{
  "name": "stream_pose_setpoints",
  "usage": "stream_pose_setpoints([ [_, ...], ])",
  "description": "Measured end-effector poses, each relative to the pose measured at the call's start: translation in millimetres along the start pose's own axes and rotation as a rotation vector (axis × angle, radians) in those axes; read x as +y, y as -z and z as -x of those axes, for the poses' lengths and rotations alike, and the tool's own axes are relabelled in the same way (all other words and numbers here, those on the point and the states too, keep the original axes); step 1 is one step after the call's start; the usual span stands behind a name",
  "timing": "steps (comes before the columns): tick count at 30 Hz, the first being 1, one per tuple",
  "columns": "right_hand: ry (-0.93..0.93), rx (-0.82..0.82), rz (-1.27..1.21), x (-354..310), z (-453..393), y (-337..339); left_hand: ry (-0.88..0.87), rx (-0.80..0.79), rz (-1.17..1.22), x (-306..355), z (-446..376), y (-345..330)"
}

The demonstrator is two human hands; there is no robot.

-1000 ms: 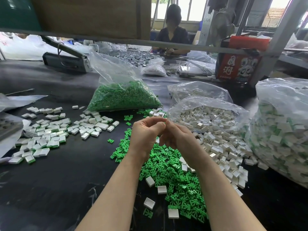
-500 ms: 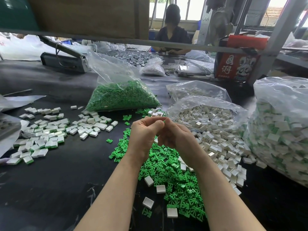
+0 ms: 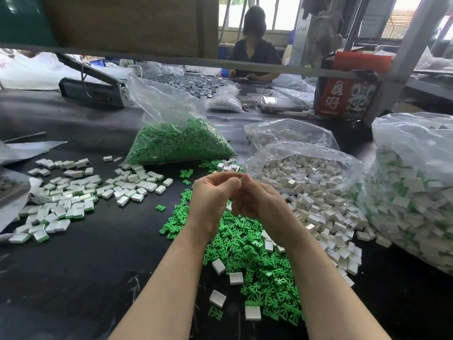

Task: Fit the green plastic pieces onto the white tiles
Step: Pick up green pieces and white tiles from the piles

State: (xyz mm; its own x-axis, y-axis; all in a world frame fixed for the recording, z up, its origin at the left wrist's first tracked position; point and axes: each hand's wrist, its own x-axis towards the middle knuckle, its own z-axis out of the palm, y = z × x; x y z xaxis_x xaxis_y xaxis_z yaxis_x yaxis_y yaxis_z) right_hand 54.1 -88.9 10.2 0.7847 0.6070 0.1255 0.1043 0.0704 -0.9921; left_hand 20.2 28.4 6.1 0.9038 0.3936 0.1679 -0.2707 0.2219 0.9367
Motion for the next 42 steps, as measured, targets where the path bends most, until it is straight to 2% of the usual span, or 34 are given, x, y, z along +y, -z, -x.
stream_pose_setpoints([
  [14, 0.022, 0.040, 0.087, -0.8, 1.3, -3.8, 0.030, 0.055, -0.003, -1.4, 2.0, -5.1],
  [24, 0.047, 0.119, 0.024, 2.5, 0.8, -4.1, 0.145, 0.055, 0.091, -0.9, 0.4, -9.2],
  [42, 0.074, 0.170, 0.183, 13.0, -4.2, -5.4, 0.211, 0.038, 0.144, -2.5, 2.0, -5.8],
])
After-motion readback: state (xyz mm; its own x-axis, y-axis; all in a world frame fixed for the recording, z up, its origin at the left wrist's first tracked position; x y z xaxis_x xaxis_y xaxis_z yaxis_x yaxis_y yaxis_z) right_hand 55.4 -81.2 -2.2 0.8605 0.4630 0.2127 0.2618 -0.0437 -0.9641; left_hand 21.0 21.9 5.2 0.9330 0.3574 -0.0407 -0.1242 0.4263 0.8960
